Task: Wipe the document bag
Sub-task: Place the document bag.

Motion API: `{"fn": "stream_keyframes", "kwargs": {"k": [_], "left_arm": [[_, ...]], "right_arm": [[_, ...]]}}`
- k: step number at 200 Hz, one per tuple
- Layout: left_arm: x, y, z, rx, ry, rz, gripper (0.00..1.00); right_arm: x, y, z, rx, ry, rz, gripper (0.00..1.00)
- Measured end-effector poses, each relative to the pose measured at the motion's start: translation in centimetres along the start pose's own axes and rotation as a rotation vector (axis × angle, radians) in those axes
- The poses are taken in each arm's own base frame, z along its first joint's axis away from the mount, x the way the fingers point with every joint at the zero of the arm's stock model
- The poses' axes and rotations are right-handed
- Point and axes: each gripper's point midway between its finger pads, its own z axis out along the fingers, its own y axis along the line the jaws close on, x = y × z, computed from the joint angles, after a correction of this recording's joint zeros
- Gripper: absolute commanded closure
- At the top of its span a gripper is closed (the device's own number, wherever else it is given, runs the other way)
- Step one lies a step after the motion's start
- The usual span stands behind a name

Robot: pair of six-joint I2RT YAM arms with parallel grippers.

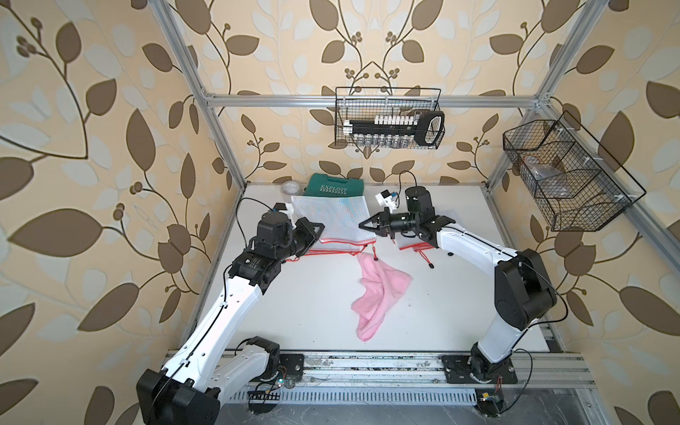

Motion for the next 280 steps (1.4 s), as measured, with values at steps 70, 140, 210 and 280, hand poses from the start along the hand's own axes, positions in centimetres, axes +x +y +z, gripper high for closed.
{"fn": "stream_keyframes", "kwargs": {"k": [70,140,210,280], "left_arm": [[1.1,4.1,3.8,-0.213,0.162,0.097,0.39],[0.8,8.1,6.8,-0.350,0.225,0.123,0.40],[-2.3,10.9,7.7,-0.414,0.188,0.104,0.40],[-2.8,12.6,8.1,-0.449,0.199,0.108,0.40]], "right_arm": [[-9.2,-12.2,-13.9,0.619,-0.206,-0.018,1.00],[-5.7,-28.4,-19.6,1.111,0.084,0.095,1.00],[-10.3,-27.9,-22.7,1.277,0.057,-0.076,1.00],[-9.6,-31.9,-23.2,1.363,0.156,-0.068,1.00]]}}
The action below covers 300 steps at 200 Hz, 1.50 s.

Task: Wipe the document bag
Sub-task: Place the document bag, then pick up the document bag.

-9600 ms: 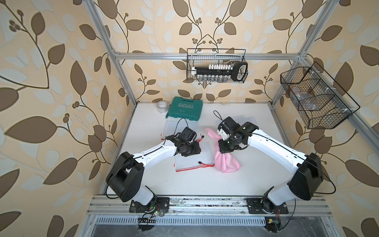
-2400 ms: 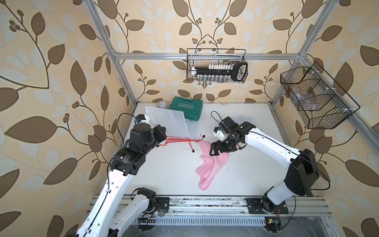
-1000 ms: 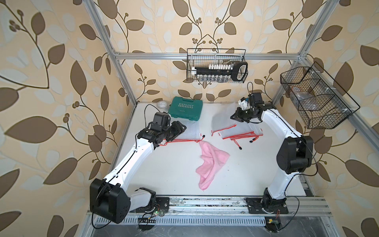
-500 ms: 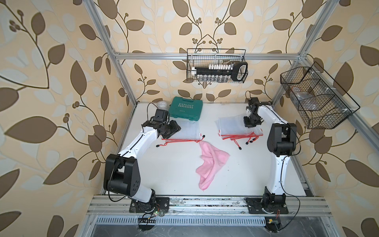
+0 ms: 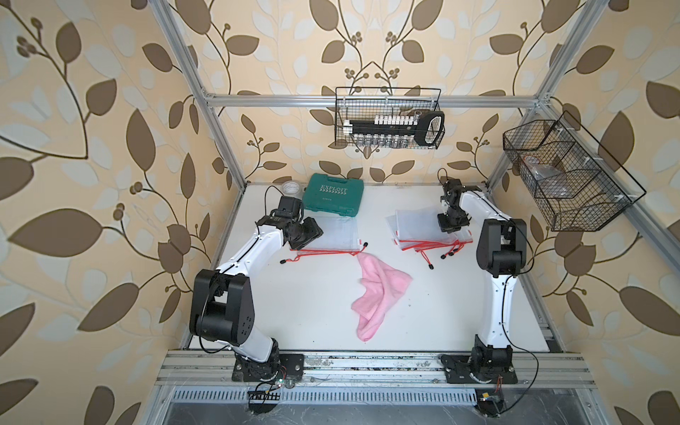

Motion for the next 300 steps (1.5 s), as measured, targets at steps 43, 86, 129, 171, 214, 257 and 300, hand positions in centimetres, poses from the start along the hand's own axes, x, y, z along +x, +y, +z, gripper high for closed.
{"fn": "stream_keyframes", "kwargs": {"k": [43,86,129,171,214,257,300], "left_arm": [[-0.2,0.5,0.3,-0.010,0.004,0.001,0.40],[-0.9,1.1,0.3,-0.015,-0.009,-0.015,0.39],[-1.9,4.0,1.7,-0.068,0.020,-0.091,0.38],[-3.1,7.8,2.7,-0.125,0.029,-0.200,0.39],[-4.1,10.6,3.1,-0.201,0.015,-0.250,0.40],[-4.5,11.8,2.9,-0.263,-0.015,-0.244,0.39],[-4.7,12.3,3.9,-0.267,-0.014,-0.229,0.39]], "right_arm": [[-0.5,-0.4,-0.1,0.022,-0.019,-0.035,0.86],[-1.1,-0.6,-0.4,0.031,-0.051,-0.047,0.17],[-2.2,-0.8,-4.1,0.016,-0.140,0.022,0.02],[-2.4,3.4,-10.8,-0.090,-0.278,0.033,0.03],[0.6,19.9,-13.4,-0.389,-0.287,-0.206,0.95],[2.9,34.4,-12.9,-0.688,-0.234,-0.348,1.00],[2.4,39.2,-7.5,-0.736,-0.167,-0.338,1.00]]}}
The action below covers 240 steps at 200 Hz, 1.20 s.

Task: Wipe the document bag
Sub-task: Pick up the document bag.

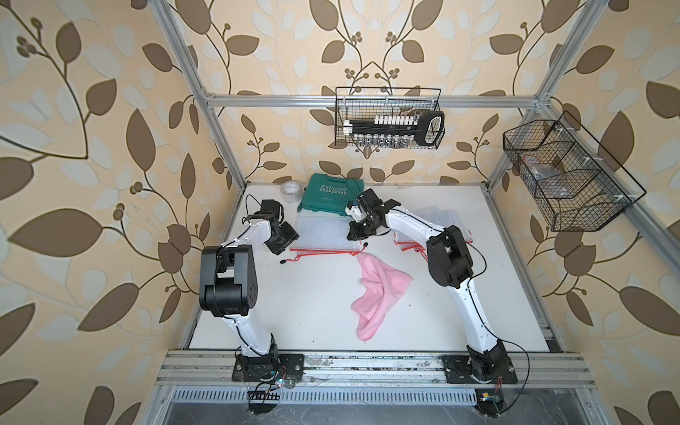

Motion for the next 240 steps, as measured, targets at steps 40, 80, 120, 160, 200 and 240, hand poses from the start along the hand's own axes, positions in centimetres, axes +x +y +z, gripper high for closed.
{"fn": "stream_keyframes", "kwargs": {"k": [40,80,120,160,200,240], "left_arm": [[0.1,0.7,1.7,-0.019,0.022,0.000,0.39],[0.0,0.6,3.2,-0.009,0.034,-0.001,0.42],[-0.3,-0.2,3.6,0.046,0.011,0.004,0.46],[-0.4,-0.1,3.6,0.097,-0.019,-0.015,0.58],[0.0,-0.1,3.7,0.134,-0.029,-0.042,0.75],[0.8,0.0,3.3,0.154,-0.021,-0.063,0.92]], "right_arm": [[0.0,-0.5,1.1,-0.010,0.012,0.032,1.00],[0.1,-0.5,1.4,-0.013,0.019,0.049,1.00],[0.0,-0.7,1.4,-0.021,0.024,0.057,1.00],[0.0,-0.7,1.4,-0.040,0.030,0.073,1.00],[0.1,-0.7,1.4,-0.063,0.036,0.087,1.00],[0.1,-0.7,1.5,-0.084,0.041,0.099,1.00]]}}
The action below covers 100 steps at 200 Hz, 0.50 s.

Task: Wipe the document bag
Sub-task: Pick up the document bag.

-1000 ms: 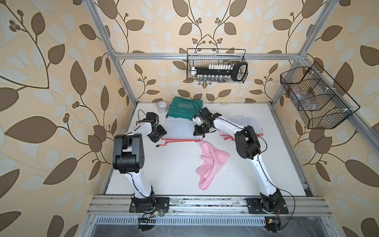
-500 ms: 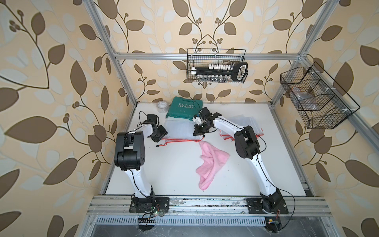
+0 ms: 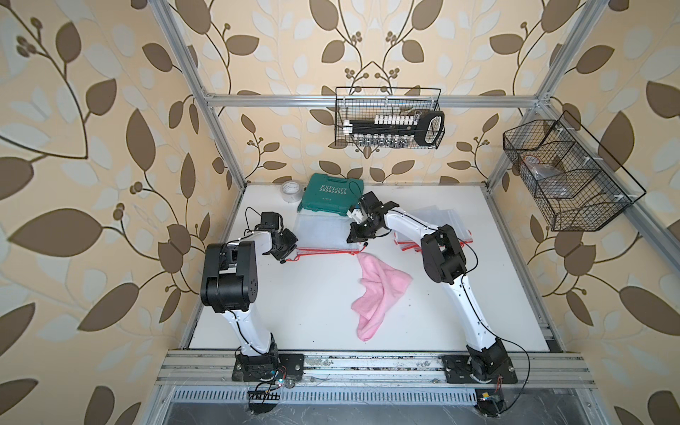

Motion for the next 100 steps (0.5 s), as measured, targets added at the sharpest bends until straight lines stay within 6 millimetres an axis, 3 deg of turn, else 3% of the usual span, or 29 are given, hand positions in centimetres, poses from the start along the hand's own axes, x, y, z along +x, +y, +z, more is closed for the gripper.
{"fn": "stream_keyframes", "kwargs": {"k": [28,48,55,76,100], "left_arm": [[-0.3,-0.6,-0.4,0.021,-0.016,0.006,1.00],[-0.4,-0.8,-0.4,0.026,-0.021,0.009,1.00],[-0.4,-0.8,-0.4,0.026,-0.020,0.009,1.00],[-0.5,-1.1,-0.7,0.037,-0.024,0.012,1.00],[-0.8,-2.5,-1.8,0.073,-0.026,0.025,1.00]], "right_arm": [[0.0,0.1,0.1,-0.014,0.001,0.003,1.00],[0.0,0.1,0.1,-0.019,0.002,0.003,1.00],[0.0,0.2,0.1,-0.020,0.002,0.002,0.90],[-0.1,1.0,-0.1,-0.056,0.002,-0.001,0.45],[-0.3,2.6,-0.9,-0.068,-0.009,-0.033,0.21]]}}
